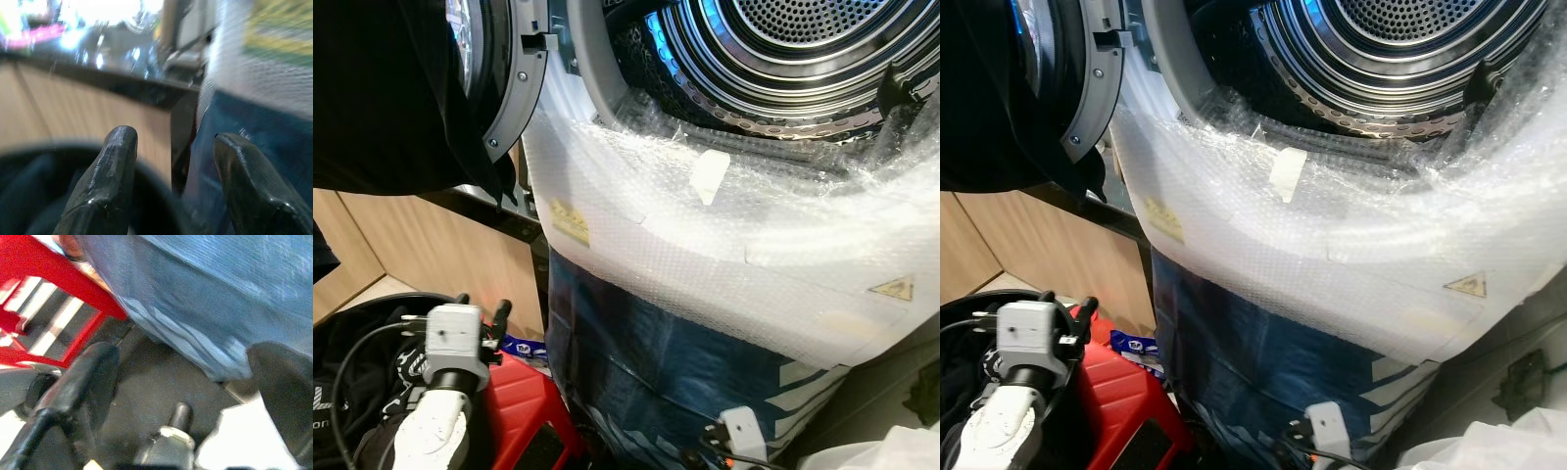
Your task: Clothes washing
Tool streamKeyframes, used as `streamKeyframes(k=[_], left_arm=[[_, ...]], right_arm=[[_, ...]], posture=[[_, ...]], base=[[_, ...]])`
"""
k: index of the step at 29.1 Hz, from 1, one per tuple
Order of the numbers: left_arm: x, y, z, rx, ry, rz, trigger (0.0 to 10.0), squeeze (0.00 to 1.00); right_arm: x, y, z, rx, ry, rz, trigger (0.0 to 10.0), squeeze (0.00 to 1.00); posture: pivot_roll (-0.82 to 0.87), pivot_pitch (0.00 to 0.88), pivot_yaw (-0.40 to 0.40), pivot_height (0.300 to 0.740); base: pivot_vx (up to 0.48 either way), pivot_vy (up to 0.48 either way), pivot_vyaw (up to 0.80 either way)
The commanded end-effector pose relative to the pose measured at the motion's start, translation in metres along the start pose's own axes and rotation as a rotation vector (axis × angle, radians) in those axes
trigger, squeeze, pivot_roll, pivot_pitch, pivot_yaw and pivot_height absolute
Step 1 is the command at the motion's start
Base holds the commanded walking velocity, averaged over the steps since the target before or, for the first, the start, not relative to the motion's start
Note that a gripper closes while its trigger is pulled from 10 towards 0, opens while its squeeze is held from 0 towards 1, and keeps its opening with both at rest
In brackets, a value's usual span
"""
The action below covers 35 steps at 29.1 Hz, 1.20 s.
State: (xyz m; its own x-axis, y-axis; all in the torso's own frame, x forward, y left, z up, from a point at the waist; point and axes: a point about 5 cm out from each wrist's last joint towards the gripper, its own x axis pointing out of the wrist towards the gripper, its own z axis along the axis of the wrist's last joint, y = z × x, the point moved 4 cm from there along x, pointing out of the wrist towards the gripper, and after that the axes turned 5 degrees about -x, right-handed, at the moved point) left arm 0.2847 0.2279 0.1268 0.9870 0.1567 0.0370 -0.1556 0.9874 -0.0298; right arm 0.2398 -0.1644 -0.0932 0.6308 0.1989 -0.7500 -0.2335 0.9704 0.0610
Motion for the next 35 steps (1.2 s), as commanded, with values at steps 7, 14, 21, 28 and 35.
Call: streamKeyframes(k=[7,14,21,28,35], left_arm=[[0.001,0.023,0.007,-0.019,0.050,0.096,10.0,0.00],[-0.004,0.044,0.017,-0.129,0.067,0.194,10.0,1.00],[-0.010,0.047,0.009,-0.136,0.153,0.182,10.0,1.00],[-0.007,0.048,0.005,-0.171,0.183,0.174,10.0,1.00],[-0.009,0.053,0.006,-0.181,0.197,0.194,10.0,1.00]], right_arm=[[-0.004,-0.013,-0.028,0.040,0.080,-0.174,10.0,0.00],[-0.009,-0.014,-0.046,0.072,0.120,-0.191,10.0,0.00],[-0.010,-0.016,-0.049,0.095,0.120,-0.213,10.0,0.00],[-0.009,-0.015,-0.046,0.099,0.110,-0.214,10.0,0.00],[-0.009,-0.016,-0.045,0.124,0.101,-0.219,10.0,0.00]], posture=[[0.12,0.119,-0.042,0.740],[0.14,0.136,-0.040,0.740],[0.14,0.145,-0.030,0.740],[0.14,0.145,-0.025,0.740],[0.14,0.151,-0.024,0.740]], base=[[0.000,0.000,0.00],[0.000,0.000,0.00],[0.000,0.000,0.00],[0.000,0.000,0.00],[0.000,0.000,0.00]])
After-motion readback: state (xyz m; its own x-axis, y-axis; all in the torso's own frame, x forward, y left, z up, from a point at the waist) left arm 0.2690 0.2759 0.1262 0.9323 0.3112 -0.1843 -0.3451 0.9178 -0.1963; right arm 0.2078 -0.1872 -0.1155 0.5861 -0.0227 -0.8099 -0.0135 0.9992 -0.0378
